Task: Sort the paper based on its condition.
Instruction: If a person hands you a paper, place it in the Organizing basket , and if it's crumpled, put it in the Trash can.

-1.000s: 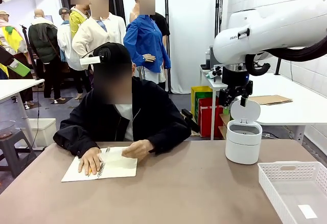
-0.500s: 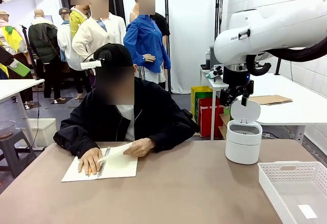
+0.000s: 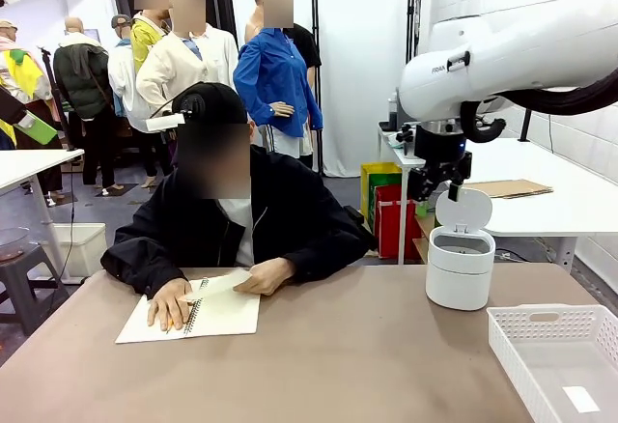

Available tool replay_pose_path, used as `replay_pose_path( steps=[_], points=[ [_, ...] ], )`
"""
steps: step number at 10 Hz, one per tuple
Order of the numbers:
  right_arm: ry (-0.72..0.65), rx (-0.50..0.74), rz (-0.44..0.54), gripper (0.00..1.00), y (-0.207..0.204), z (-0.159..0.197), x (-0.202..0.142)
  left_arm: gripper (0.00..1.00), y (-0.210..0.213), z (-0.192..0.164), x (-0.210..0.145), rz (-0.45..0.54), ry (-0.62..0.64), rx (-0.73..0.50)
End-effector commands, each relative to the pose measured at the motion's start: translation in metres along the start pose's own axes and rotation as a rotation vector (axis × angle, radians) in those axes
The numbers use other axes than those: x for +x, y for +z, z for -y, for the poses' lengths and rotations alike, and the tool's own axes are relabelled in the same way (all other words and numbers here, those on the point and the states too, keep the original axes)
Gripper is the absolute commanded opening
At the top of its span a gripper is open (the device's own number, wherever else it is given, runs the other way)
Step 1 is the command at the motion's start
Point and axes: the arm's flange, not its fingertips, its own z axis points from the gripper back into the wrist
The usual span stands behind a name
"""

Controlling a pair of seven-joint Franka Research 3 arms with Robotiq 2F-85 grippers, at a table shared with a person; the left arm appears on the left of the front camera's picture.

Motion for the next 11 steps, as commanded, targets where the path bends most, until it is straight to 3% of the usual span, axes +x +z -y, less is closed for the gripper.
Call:
replay_pose_path(
  steps=[1,5,8,11],
  points=[
    [0.105,0.060,0.067,1.00,0.005,-0.044,-0.017,1.00,0.001,-0.001,0.000,-0.003,0.003,0.007],
    [0.301,0.167,0.146,1.00,0.025,-0.115,-0.018,1.00,0.001,-0.001,0.000,-0.003,0.003,0.007],
    [0.415,0.108,0.336,1.00,0.057,-0.151,-0.031,1.00,0.001,-0.001,0.000,-0.003,0.003,0.007],
    [0.470,0.113,0.528,1.00,0.096,-0.161,-0.042,1.00,0.001,-0.001,0.000,-0.003,0.003,0.007]
  ],
)
